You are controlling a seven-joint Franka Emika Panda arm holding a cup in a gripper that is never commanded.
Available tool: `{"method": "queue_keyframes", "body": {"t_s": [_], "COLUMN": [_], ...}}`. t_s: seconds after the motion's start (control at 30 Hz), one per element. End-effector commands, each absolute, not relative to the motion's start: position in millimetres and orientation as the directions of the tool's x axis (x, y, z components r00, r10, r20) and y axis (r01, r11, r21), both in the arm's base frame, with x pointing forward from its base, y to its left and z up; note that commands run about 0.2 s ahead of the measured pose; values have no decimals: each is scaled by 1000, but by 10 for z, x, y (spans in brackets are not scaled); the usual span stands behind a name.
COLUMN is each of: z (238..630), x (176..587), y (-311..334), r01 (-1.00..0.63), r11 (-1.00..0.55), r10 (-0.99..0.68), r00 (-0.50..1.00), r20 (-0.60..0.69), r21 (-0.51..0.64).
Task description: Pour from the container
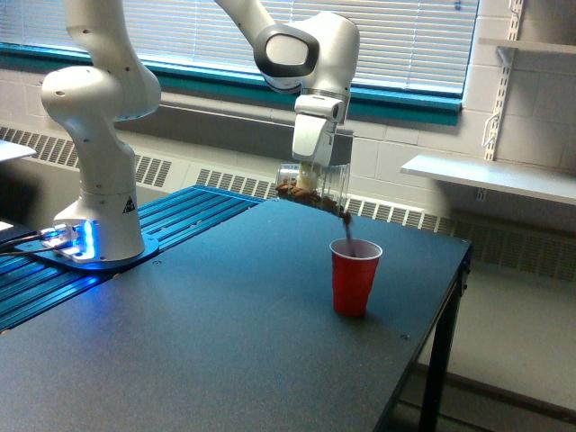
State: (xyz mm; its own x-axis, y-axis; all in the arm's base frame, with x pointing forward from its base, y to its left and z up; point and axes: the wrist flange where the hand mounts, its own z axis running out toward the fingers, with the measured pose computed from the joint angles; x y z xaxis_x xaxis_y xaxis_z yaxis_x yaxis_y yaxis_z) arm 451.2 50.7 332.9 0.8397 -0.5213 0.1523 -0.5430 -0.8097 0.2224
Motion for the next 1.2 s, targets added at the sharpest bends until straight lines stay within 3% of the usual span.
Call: {"method": "queue_keyframes", "body": {"t_s": [0.03,1.2], "z": [3358,3393], "x": [4552,4659], "y": [561,636], "r01": [-548,-505], "r11": [-804,-803], "r10": [-525,-497], "r00": [836,860], "r20": [158,110], "r21": [231,318]}}
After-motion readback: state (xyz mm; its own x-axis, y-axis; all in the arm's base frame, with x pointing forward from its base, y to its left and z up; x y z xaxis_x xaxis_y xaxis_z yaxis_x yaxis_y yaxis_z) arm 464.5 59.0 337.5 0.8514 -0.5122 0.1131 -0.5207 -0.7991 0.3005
